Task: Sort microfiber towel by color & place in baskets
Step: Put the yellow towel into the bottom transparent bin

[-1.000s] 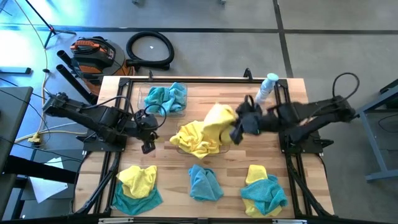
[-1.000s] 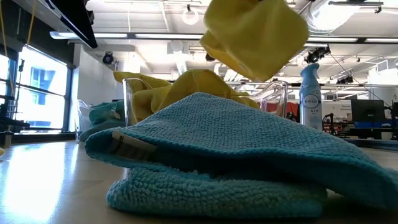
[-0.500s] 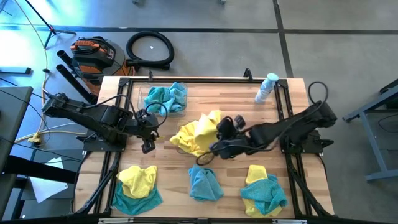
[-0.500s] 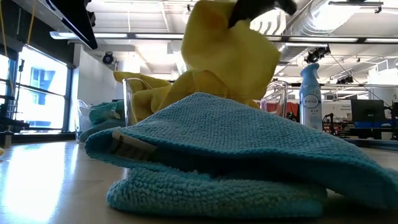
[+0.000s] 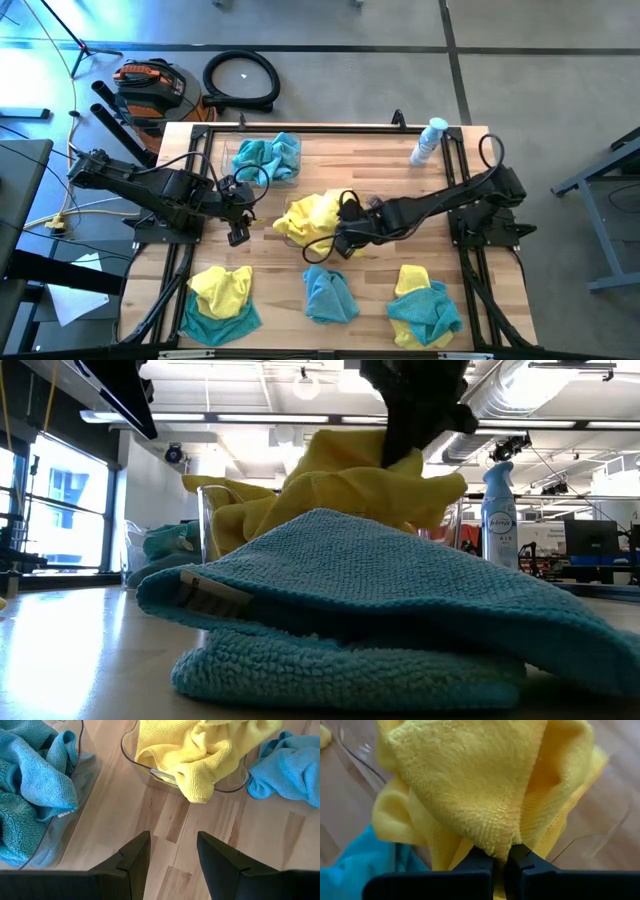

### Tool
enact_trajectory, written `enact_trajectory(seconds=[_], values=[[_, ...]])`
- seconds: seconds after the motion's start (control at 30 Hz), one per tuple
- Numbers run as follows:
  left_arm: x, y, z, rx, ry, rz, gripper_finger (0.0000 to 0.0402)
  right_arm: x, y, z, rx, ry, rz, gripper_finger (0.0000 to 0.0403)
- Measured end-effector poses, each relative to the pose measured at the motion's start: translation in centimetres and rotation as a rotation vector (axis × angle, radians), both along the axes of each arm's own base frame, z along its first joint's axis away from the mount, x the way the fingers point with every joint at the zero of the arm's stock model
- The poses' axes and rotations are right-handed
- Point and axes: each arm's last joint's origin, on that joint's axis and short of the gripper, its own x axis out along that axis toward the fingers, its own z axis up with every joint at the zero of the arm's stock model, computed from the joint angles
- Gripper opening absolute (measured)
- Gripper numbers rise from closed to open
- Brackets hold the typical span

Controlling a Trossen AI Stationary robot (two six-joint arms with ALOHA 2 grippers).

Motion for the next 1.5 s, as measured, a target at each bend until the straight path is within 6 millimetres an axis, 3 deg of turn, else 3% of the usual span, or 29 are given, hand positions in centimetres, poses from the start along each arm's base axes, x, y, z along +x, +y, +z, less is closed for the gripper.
enact_trajectory(seconds=[0.23,0.37,0.77,0.97,1.1,1.27,1.5], values=[[0.0,0.0,0.0,0.01,-0.001,-0.019,0.0152,1.2,-1.5,-1.8,0.183,0.081,-0.029,0.0004],[0.0,0.0,0.0,0.012,0.0,-0.022,0.0152,1.3,-2.0,-2.2,0.259,0.111,-0.03,0.0032],[-0.1,0.0,-0.9,0.02,0.032,-0.022,0.0152,-2.1,-2.4,2.2,0.316,0.082,-0.058,0.0161],[-0.2,0.0,-1.4,0.011,0.049,-0.023,0.0152,-3.8,-3.0,4.7,0.322,0.019,-0.054,0.018],[-0.2,0.0,-1.4,0.022,0.053,-0.045,0.0152,-2.7,-3.5,5.3,0.283,-0.099,0.038,0.018],[-0.1,0.0,-1.4,0.023,0.046,-0.051,0.0152,0.3,-3.0,3.8,0.215,-0.181,0.186,0.0181],[0.2,-0.1,-1.3,0.016,0.017,-0.052,0.0152,1.8,-3.8,-1.4,0.203,0.083,0.149,0.0181]])
